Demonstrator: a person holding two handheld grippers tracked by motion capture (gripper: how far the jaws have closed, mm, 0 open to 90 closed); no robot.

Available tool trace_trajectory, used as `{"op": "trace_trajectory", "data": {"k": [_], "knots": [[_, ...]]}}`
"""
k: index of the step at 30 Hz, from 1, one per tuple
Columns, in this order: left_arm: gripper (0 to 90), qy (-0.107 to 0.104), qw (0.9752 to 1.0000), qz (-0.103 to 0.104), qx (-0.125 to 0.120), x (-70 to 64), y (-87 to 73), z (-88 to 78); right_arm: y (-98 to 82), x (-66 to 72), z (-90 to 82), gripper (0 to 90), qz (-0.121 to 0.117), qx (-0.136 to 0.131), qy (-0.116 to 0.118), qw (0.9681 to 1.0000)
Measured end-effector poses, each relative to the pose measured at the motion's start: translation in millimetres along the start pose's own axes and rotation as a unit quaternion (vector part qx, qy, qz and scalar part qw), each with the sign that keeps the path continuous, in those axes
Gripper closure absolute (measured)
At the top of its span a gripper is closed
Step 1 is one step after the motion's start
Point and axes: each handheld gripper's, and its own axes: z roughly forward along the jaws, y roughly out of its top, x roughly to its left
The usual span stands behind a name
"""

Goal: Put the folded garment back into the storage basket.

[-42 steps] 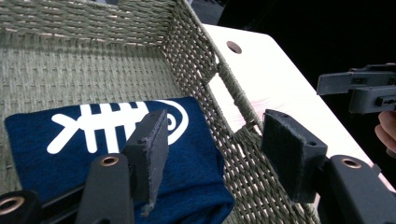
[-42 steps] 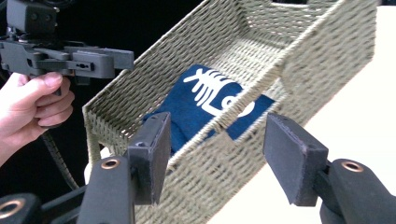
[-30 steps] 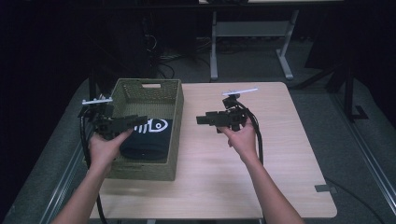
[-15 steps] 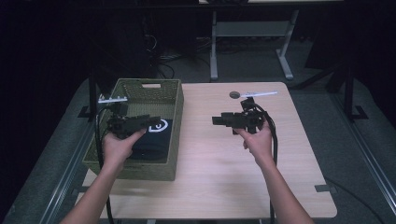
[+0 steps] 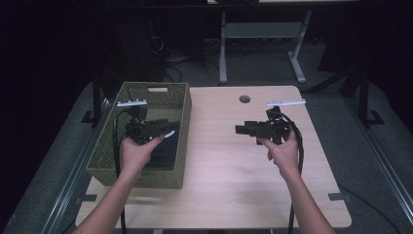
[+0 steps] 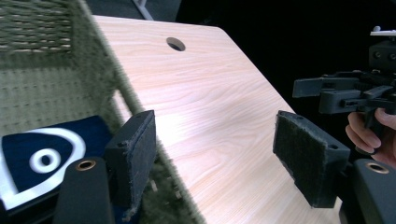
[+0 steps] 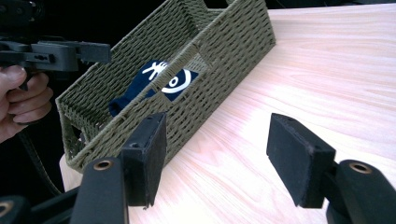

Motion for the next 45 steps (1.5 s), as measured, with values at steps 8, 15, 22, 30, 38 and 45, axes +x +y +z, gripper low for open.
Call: {"op": "trace_trajectory", "data": {"k": [8,15,22,30,38,45], "knots": [[28.7,-0.019,0.9995,0.024,0.01,-21.7,3.3,18.8,-6.9,-11.2,-25.9,37.5,0.006,-0.012,-0.015,0.9998],[28.2,-0.03,0.9989,0.034,0.015,-39.1,2.2,32.9,-13.1,-17.7,-40.0,36.5,0.008,-0.015,-0.024,0.9996],[28.0,-0.043,0.9979,0.046,0.018,-57.3,4.1,44.0,-19.3,-24.6,-52.1,35.7,0.009,-0.016,-0.036,0.9992],[26.9,-0.051,0.9973,0.048,0.023,-69.4,1.1,56.8,-25.8,-33.0,-68.9,35.3,0.011,-0.016,-0.055,0.9983],[26.7,-0.061,0.9961,0.056,0.031,-81.4,-4.5,69.6,-34.5,-39.3,-81.8,34.7,0.014,-0.022,-0.067,0.9974],[26.8,-0.067,0.9951,0.064,0.034,-90.1,-9.7,77.6,-42.6,-46.0,-92.1,34.6,0.023,-0.025,-0.078,0.9964]]}}
